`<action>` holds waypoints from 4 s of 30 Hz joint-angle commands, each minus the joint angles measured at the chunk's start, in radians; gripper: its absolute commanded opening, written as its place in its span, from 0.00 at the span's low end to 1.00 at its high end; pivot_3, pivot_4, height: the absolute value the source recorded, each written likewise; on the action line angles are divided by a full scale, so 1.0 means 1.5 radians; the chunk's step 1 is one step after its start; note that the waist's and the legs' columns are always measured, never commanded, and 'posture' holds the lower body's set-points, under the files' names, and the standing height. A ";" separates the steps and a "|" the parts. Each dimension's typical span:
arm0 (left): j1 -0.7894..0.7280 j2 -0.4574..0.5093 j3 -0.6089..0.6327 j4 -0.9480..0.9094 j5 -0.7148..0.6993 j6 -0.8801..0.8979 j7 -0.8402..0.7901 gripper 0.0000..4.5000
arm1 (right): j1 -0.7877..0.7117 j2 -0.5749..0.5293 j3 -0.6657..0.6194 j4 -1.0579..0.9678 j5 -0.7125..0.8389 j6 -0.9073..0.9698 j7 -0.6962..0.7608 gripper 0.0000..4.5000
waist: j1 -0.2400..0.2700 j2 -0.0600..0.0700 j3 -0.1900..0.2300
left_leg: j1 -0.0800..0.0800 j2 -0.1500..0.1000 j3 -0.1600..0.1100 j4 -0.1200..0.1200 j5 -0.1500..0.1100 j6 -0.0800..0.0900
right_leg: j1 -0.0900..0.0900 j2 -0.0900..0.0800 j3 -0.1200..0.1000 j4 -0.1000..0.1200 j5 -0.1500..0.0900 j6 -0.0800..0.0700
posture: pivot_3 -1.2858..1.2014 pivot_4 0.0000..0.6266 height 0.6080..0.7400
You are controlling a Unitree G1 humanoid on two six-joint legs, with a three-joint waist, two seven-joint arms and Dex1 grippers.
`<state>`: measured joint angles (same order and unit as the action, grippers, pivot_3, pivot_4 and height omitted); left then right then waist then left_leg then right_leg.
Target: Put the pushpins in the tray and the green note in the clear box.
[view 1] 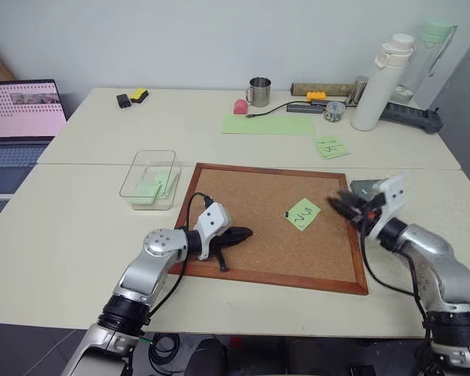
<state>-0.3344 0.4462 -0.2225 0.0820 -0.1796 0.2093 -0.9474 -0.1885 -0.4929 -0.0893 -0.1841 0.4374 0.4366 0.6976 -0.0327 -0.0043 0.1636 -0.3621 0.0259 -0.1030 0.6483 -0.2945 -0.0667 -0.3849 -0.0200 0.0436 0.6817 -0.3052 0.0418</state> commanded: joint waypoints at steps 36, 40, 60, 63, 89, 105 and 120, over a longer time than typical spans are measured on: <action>0.031 0.020 -0.007 -0.041 0.006 0.050 0.003 0.00 | -0.003 0.052 0.098 0.056 -0.086 -0.051 -0.007 0.01 | 0.000 0.000 0.000 | 0.000 0.000 -0.001 0.000 0.000 0.000 | 0.000 0.000 0.000 0.000 0.000 0.000 | 0.52 0.24 1.00; 0.030 0.019 -0.007 -0.040 0.006 0.050 0.003 0.00 | -0.008 0.050 0.085 0.041 -0.081 -0.044 -0.015 0.01 | 0.000 0.000 0.000 | 0.000 0.000 -0.001 0.000 0.000 0.000 | 0.000 0.000 0.000 0.000 0.000 0.000 | 0.52 0.24 1.00; 0.018 0.020 -0.010 -0.028 0.007 0.054 -0.008 0.00 | -0.048 0.072 -0.091 -0.015 0.064 0.038 -0.111 0.01 | 0.000 0.000 0.000 | 0.000 0.000 -0.001 0.000 0.000 0.000 | 0.000 0.000 -0.001 0.000 0.000 0.000 | 0.52 0.24 1.00; 0.021 0.023 -0.008 -0.031 0.006 0.055 -0.009 0.00 | -0.075 0.047 -0.158 0.049 0.051 0.018 -0.152 0.01 | 0.000 0.000 0.000 | 0.000 0.000 -0.001 0.000 0.000 0.000 | 0.000 0.000 0.000 0.000 0.000 0.000 | 0.52 0.24 1.00; 0.041 0.028 -0.005 -0.052 0.004 0.058 0.004 0.00 | -0.157 -0.050 -0.144 0.327 -0.072 -0.087 -0.126 0.53 | -0.002 0.000 0.000 | 0.001 0.000 0.002 -0.001 0.000 0.000 | 0.000 0.000 0.002 0.000 0.000 0.000 | 0.52 0.24 1.00; 0.030 0.018 -0.011 -0.041 0.004 0.054 0.007 0.00 | -0.026 0.066 0.070 -0.005 -0.044 -0.039 -0.035 0.53 | -0.001 0.000 0.000 | 0.000 0.000 0.001 0.000 0.000 0.000 | 0.000 0.000 0.001 0.000 0.000 0.000 | 0.52 0.24 1.00; 0.039 0.022 -0.008 -0.053 0.004 0.056 0.013 0.00 | -0.086 0.118 0.156 0.100 -0.130 -0.025 -0.074 0.45 | -0.001 0.000 0.000 | 0.000 0.000 0.000 0.000 0.000 0.000 | 0.000 0.000 0.000 0.000 0.000 0.000 | 0.52 0.24 1.00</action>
<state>-0.2976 0.4686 -0.2268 -0.0032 -0.1841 0.2767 -0.9292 -0.2952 -0.3260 0.1448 -0.0310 0.2523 0.4020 0.5893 -0.0336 -0.0044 0.1637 -0.3618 0.0262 -0.1030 0.6476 -0.2944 -0.0668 -0.3852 -0.0198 0.0436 0.6813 -0.3050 0.0421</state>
